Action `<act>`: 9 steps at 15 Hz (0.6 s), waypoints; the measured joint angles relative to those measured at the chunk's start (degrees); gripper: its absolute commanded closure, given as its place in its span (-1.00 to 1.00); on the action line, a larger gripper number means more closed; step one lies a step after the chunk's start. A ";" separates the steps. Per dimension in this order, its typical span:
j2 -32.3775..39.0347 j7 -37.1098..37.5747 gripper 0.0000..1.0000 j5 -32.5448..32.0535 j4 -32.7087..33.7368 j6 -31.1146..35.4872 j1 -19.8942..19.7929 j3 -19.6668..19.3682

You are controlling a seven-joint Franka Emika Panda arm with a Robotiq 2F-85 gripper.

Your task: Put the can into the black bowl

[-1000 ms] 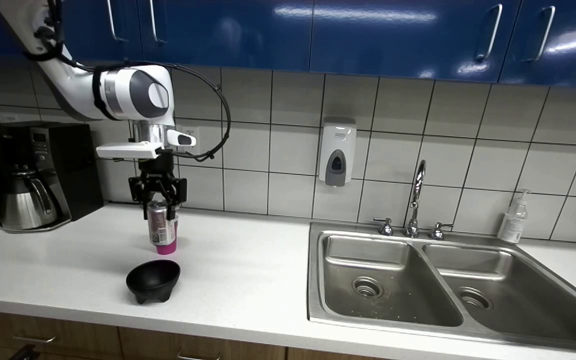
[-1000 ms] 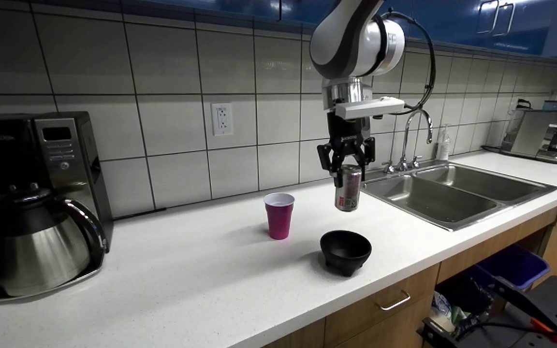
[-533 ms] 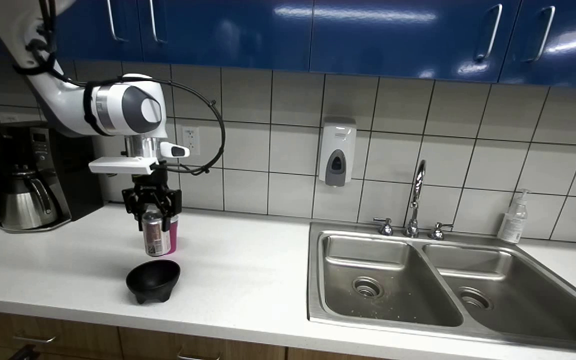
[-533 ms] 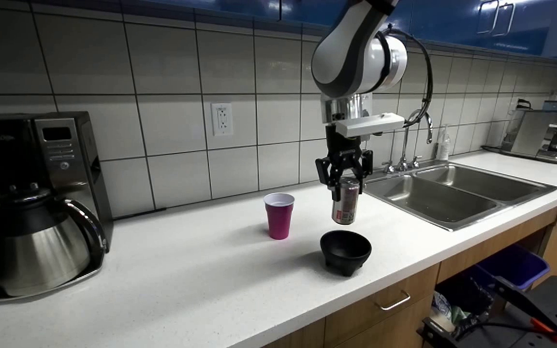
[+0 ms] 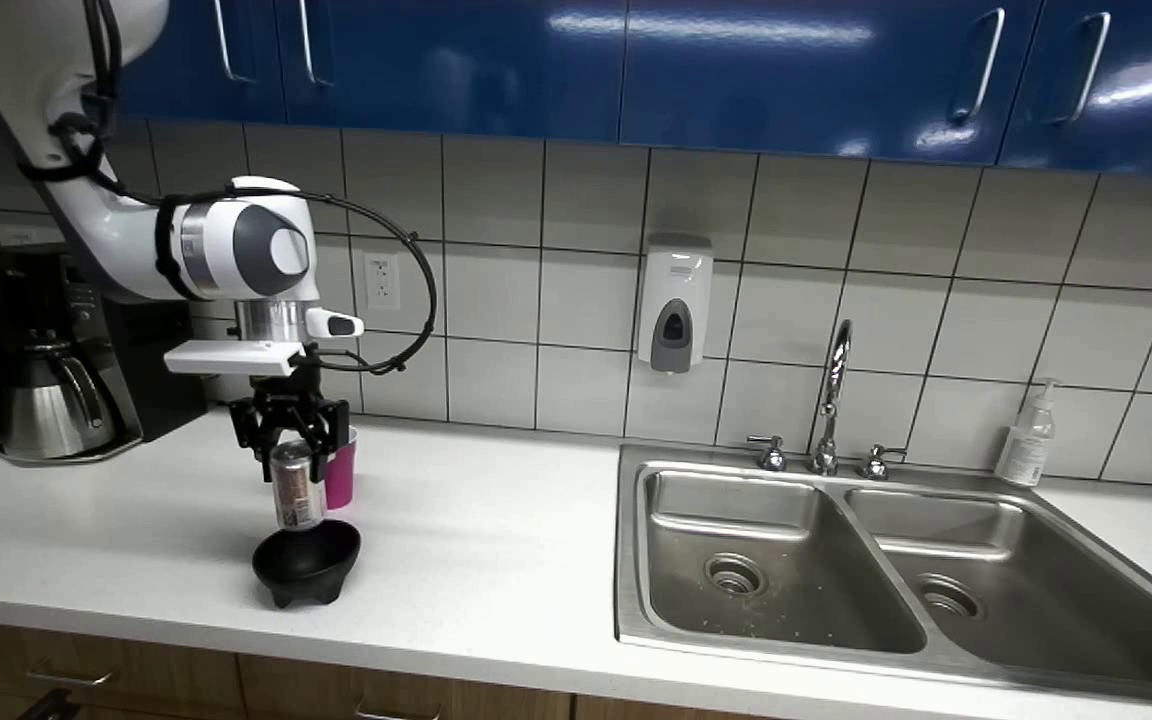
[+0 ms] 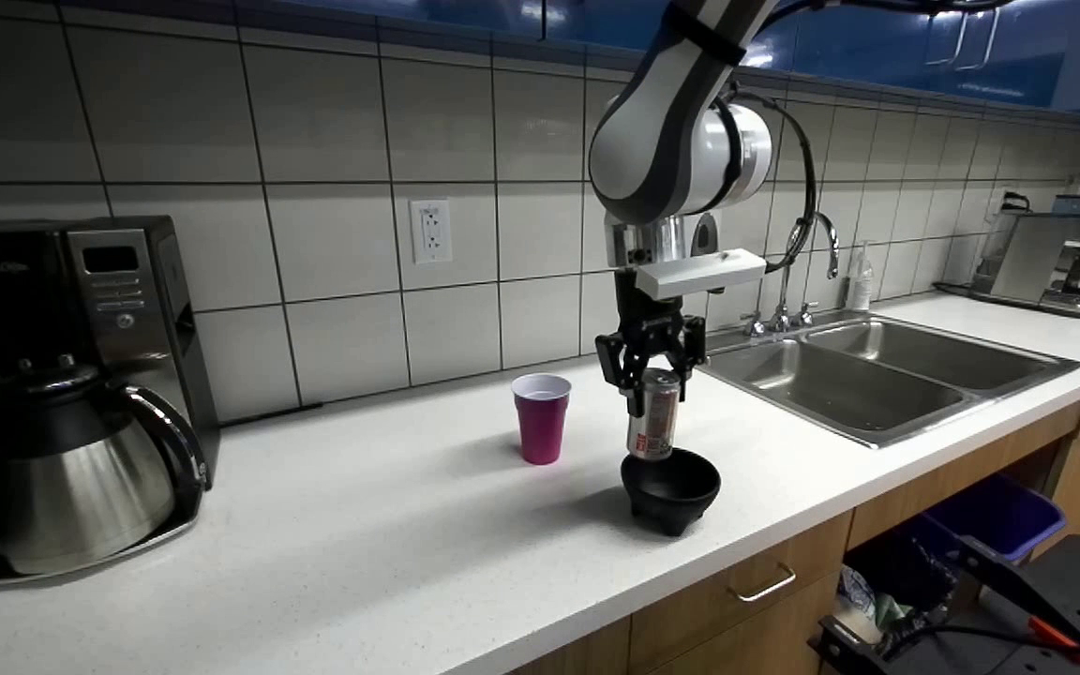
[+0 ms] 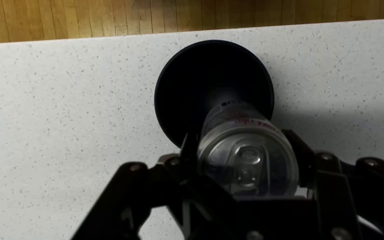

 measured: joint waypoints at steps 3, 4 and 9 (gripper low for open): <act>1.20 0.02 0.20 -0.72 0.12 0.11 0.14 -0.01; 1.56 0.03 0.20 -0.95 0.18 0.11 0.14 -0.05; 3.53 0.18 0.20 -2.91 0.44 0.12 0.14 -0.26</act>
